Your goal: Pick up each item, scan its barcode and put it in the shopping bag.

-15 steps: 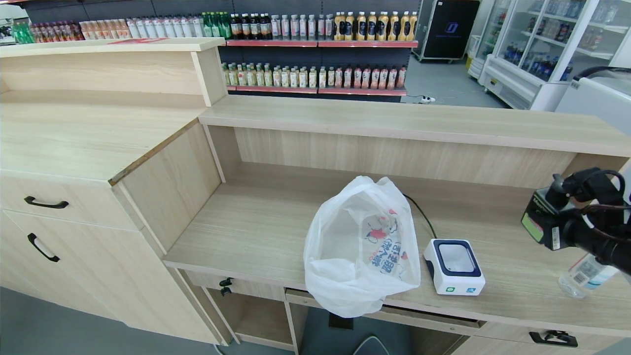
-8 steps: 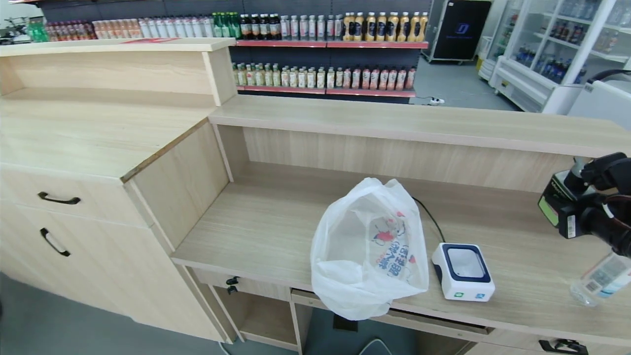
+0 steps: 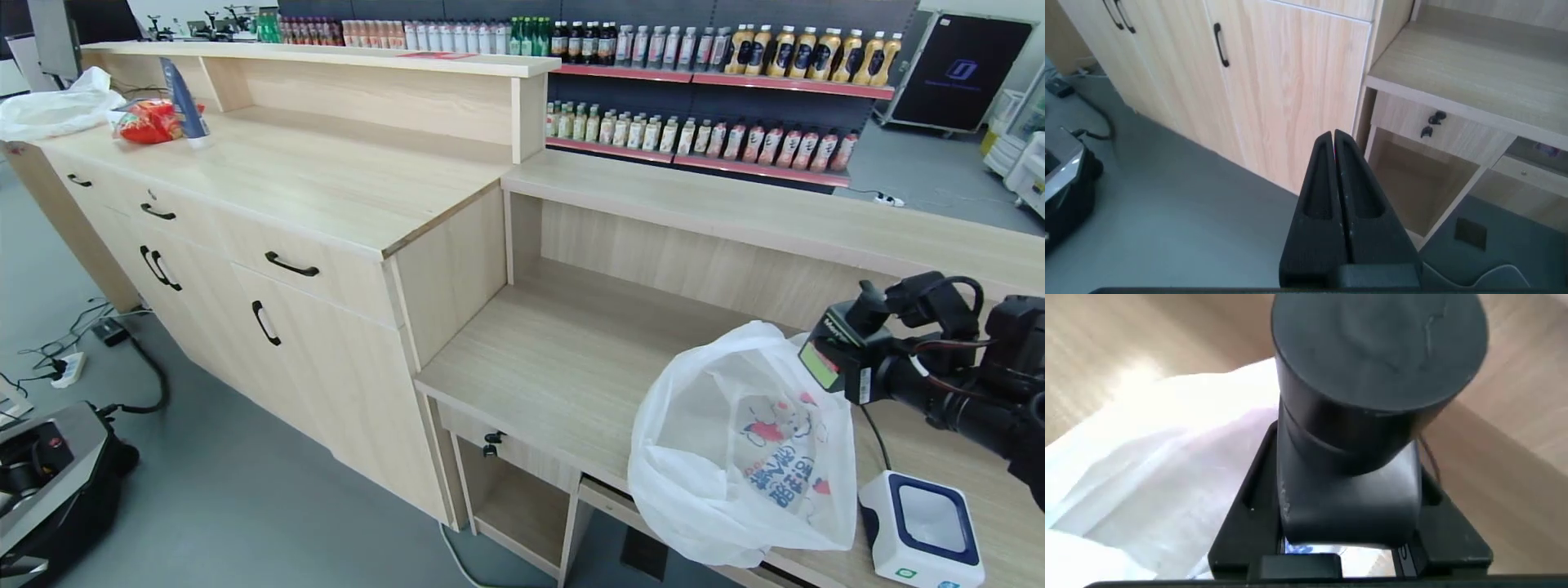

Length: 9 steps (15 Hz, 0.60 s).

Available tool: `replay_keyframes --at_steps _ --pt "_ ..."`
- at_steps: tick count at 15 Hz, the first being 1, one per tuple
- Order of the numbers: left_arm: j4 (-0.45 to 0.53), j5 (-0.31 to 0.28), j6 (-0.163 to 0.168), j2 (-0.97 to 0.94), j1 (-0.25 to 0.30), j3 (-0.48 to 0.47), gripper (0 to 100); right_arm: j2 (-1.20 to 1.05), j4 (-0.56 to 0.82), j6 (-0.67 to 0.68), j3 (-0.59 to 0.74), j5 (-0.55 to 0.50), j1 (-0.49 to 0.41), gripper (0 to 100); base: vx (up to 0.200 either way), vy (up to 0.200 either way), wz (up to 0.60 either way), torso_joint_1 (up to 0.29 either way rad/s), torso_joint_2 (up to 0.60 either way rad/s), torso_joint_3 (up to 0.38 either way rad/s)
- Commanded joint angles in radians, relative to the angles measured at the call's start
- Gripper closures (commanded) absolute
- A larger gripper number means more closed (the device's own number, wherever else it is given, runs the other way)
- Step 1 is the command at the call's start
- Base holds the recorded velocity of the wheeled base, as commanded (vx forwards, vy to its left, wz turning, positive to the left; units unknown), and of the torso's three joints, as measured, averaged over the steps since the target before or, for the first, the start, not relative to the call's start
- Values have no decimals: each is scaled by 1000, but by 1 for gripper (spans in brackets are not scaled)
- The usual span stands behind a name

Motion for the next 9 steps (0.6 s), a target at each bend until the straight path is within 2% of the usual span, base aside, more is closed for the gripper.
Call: replay_keyframes --at_steps 1,3,9 --pt "0 0 0 0 0 0 100 110 -3 12 -17 72 10 100 0 0 0 0 0 0" --pt "0 0 0 0 0 0 100 172 -6 7 -37 111 11 100 0 0 0 0 0 0" --pt "0 0 0 0 0 0 100 360 -43 6 -155 112 20 100 0 0 0 0 0 0"
